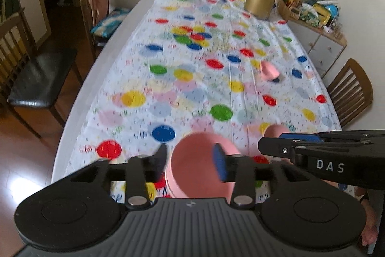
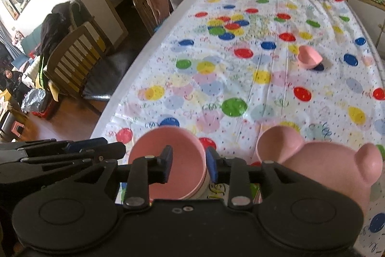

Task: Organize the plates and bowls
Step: 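Lower the pink bowl onto the bowl on the bear plate, open left tool, then move the open left tool to the small pink heart-shaped bowl, then close the left tool on the heart bowl's rim, then lift and carry the heart bowl with the left tool over the pink bowl, then lower the heart bowl into the pink bowl and open the left tool, then close the left tool on the pink bowl's rim while the right tool grips the rim opposite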

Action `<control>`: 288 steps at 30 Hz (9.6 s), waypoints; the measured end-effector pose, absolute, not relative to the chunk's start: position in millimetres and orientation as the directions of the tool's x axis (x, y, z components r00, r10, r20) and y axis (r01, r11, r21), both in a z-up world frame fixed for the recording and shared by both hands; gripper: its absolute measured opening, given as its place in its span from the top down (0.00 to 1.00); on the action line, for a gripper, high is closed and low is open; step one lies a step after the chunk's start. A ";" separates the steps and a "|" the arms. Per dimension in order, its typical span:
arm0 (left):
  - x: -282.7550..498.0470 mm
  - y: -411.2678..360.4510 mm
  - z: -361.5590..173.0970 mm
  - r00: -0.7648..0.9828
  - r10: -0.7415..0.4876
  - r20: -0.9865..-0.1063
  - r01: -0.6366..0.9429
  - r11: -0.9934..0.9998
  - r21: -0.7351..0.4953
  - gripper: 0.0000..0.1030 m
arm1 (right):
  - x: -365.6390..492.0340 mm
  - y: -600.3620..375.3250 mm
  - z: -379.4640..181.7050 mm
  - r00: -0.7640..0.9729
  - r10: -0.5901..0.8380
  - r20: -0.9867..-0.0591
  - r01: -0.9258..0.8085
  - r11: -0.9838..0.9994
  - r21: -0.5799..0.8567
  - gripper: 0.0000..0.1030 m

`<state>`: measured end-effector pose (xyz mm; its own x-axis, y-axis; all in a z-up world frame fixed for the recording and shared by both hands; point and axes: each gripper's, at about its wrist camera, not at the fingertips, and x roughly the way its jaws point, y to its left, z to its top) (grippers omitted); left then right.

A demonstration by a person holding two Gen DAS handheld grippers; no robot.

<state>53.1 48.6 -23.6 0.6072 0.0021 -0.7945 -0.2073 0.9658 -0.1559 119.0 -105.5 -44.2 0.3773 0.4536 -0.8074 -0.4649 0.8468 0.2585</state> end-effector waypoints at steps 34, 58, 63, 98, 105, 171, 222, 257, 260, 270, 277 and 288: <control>241.6 -55.2 -2.6 0.657 0.003 -0.754 -0.174 0.974 -0.147 0.23 | 282.3 -246.3 -16.1 0.515 0.414 -0.751 -0.377 0.896 0.235 0.07; 366.5 -112.3 -84.4 0.540 -0.029 -0.841 -0.170 0.975 -0.142 0.23 | 404.4 -316.1 -96.7 0.437 0.350 -0.829 -0.267 0.930 0.252 0.24; 380.7 -105.9 -106.4 0.508 -0.009 -0.862 -0.204 0.970 -0.130 0.23 | 414.7 -308.4 -118.0 0.395 0.375 -0.839 -0.305 0.915 0.266 0.28; 416.6 -94.0 -167.0 0.448 -0.099 -0.888 -0.253 0.939 -0.233 0.85 | 475.4 -246.1 -185.6 0.235 0.418 -0.878 -0.322 0.885 0.335 0.95; 412.4 -95.5 -159.7 0.465 -0.120 -0.877 -0.234 0.939 -0.253 0.90 | 466.7 -242.7 -180.0 0.255 0.406 -0.878 -0.335 0.888 0.313 0.99; 133.9 31.8 -46.6 0.513 -0.151 -0.845 -0.132 0.959 -0.252 0.90 | 187.2 -118.2 -60.3 0.353 0.429 -0.831 -0.402 0.872 0.279 0.98; 82.9 56.2 -106.9 0.377 -0.104 -0.921 -0.189 0.964 -0.186 0.90 | 138.0 -72.0 -108.3 0.184 0.410 -0.894 -0.436 0.849 0.299 0.78; 38.0 57.0 -47.7 0.543 -0.096 -0.834 -0.116 0.975 -0.187 0.33 | 99.4 -114.1 -44.0 0.384 0.481 -0.789 -0.473 0.836 0.279 0.16; 35.4 57.8 -48.8 0.554 -0.090 -0.828 -0.117 0.976 -0.184 0.23 | 97.0 -116.4 -45.4 0.409 0.472 -0.781 -0.448 0.849 0.279 0.06; 42.6 66.0 -76.7 0.536 -0.097 -0.839 -0.174 0.959 -0.222 0.23 | 112.3 -111.1 -85.8 0.376 0.394 -0.838 -0.334 0.902 0.274 0.05; 53.2 66.0 -102.9 0.512 -0.078 -0.855 -0.211 0.954 -0.213 0.23 | 124.1 -104.8 -118.4 0.340 0.357 -0.870 -0.292 0.919 0.263 0.14; 61.9 73.0 -130.1 0.468 -0.096 -0.878 -0.268 0.932 -0.245 0.24 | 135.7 -90.5 -141.6 0.289 0.328 -0.899 -0.285 0.926 0.247 0.31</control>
<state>61.9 73.0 -130.1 0.4684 -0.0959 -0.8783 -0.2682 0.9318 -0.2448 135.7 -90.5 -141.6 0.2894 0.3282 -0.8992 -0.2847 0.9264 0.2465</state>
